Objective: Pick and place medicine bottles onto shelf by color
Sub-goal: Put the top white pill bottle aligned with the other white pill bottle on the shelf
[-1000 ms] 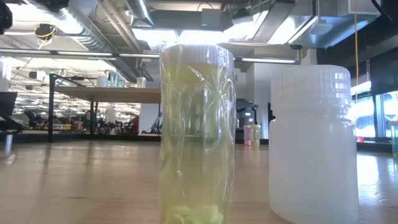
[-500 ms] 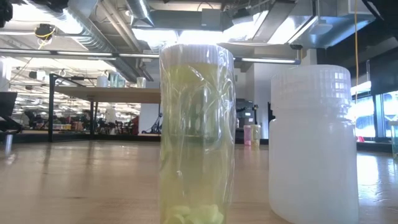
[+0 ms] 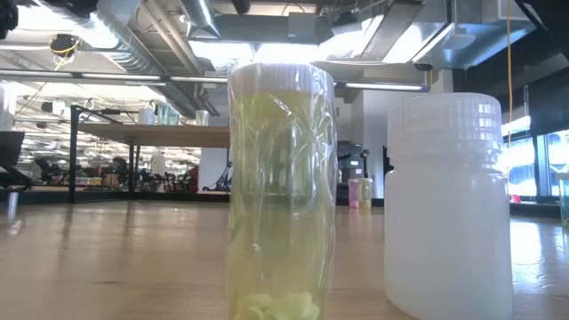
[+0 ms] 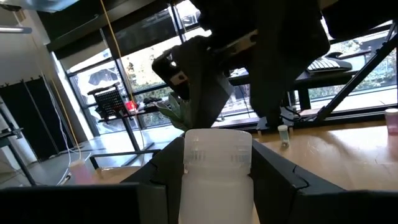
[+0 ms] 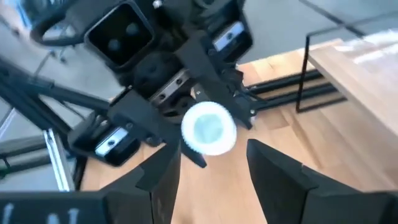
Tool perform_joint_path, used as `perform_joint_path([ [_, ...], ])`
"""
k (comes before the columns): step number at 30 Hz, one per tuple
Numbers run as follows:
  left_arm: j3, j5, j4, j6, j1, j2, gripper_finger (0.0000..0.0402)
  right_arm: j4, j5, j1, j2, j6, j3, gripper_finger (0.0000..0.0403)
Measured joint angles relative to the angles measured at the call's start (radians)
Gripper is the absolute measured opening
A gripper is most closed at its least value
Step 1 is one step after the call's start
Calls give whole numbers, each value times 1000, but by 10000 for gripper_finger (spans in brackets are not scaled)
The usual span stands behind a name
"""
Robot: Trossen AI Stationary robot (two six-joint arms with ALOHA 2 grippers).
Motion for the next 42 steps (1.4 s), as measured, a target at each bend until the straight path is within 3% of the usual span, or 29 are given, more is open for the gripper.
perform_joint_path([
  [8,0,1,-1,1,0,0,132,16,-21,-12,15,177,0,186],
  [23,0,3,-20,0,3,0,132,121,-37,-12,34,235,0,186],
  [32,0,0,-25,-1,25,0,132,120,-31,-13,43,224,1,186],
  [42,0,-5,-26,0,26,0,132,21,-42,-13,46,68,80,170],
])
